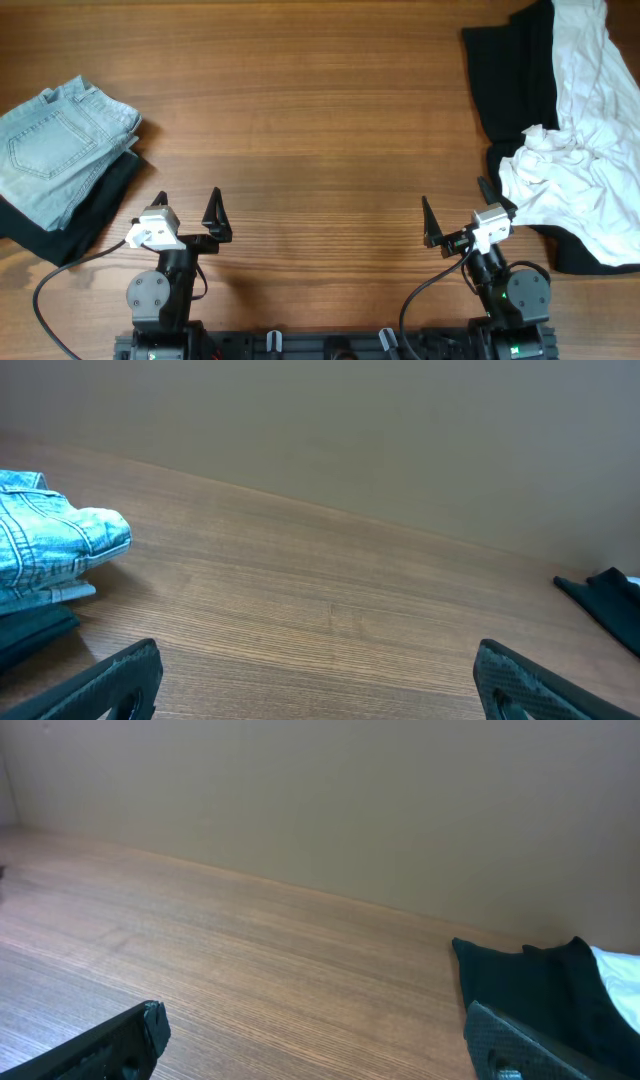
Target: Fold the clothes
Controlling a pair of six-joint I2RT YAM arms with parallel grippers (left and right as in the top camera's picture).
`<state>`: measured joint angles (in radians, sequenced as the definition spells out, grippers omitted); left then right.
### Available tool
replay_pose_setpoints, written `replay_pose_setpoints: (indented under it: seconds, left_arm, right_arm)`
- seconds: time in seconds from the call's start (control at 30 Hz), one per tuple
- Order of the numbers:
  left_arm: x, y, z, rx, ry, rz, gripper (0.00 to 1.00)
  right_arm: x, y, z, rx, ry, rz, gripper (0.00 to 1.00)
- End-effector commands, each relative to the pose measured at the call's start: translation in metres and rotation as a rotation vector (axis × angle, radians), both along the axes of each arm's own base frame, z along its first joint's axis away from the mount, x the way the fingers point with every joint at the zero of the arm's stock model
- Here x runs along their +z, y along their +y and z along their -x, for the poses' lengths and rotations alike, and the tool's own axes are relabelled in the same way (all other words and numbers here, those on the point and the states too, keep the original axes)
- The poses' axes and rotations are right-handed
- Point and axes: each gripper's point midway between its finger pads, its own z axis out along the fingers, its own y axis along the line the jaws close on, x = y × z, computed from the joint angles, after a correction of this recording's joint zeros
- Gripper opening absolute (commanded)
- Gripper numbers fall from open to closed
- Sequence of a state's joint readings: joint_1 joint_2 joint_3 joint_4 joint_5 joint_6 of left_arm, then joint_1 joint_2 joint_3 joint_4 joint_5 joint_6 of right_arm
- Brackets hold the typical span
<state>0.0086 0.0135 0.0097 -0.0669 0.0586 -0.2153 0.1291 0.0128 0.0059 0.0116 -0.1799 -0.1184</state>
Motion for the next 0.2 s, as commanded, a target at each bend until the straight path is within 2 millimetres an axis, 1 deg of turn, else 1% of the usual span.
replay_pose_setpoints:
  seconds: [0.0,0.17]
  left_arm:
    - [-0.0003,-0.0028,0.0006,-0.018,-0.003,0.003,1.00]
    - [-0.0003,-0.0028,0.0006,-0.018,-0.003,0.003,1.00]
  right_arm:
    - [0.0022,0.0021,0.0012,0.013,-0.014,0.010,1.00]
    - [0.0023,0.0021,0.0012,0.013,-0.014,0.010,1.00]
